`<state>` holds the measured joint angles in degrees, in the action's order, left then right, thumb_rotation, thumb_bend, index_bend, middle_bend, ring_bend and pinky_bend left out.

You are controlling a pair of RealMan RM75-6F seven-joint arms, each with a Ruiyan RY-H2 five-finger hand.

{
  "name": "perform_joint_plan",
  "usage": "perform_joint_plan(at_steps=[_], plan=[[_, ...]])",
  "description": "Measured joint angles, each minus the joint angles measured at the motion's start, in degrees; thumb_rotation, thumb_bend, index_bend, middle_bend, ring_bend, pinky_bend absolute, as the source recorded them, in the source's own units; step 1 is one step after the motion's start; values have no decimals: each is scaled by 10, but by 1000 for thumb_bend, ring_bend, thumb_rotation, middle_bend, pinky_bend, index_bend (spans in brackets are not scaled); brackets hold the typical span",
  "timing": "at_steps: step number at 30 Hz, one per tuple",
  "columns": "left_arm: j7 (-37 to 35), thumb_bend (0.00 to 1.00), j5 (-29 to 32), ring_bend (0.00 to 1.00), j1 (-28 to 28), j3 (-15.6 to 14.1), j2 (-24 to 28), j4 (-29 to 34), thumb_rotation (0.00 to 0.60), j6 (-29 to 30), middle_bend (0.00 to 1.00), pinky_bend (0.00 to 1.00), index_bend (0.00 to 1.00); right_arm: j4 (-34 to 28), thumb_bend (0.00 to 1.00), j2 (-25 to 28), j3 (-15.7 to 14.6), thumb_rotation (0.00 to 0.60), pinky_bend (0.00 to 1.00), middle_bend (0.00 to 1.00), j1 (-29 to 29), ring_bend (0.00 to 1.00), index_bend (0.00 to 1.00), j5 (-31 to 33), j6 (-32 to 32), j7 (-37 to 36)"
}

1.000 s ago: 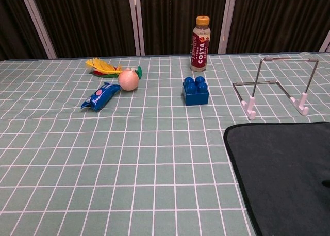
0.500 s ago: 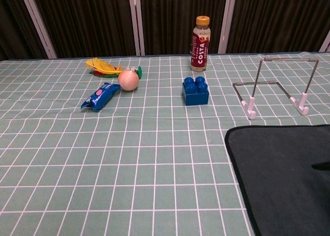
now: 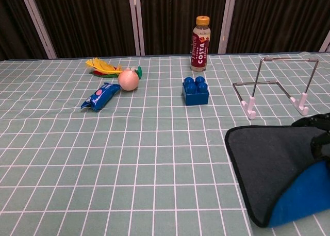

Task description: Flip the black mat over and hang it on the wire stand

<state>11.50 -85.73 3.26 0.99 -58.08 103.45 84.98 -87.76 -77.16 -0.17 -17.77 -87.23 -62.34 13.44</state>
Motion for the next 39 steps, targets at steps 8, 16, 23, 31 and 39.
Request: perform_joint_plan(at_steps=[8,16,23,31,39], plan=[[2,0,8,0,3,1,-1,-1,600,-7,0,0,0,-18,471,-15,51,600,0,67,-35,0,656,119,45,107],[-1,0,14,0,7,3,-1,-2,600,-14,0,0,0,-16,472,-39,84,600,0,73,-62,0,662,194,56,146],[-1,0,16,0,8,3,-1,-3,600,-15,0,0,0,6,473,-63,105,600,0,73,-79,0,663,222,53,119],[0,0,19,0,9,3,-2,-3,600,-16,0,0,0,31,473,-82,116,600,0,73,-93,0,669,252,47,108],[2,0,22,0,10,4,-2,-4,600,-17,0,0,0,57,473,-101,126,600,0,74,-103,0,672,290,41,104]])
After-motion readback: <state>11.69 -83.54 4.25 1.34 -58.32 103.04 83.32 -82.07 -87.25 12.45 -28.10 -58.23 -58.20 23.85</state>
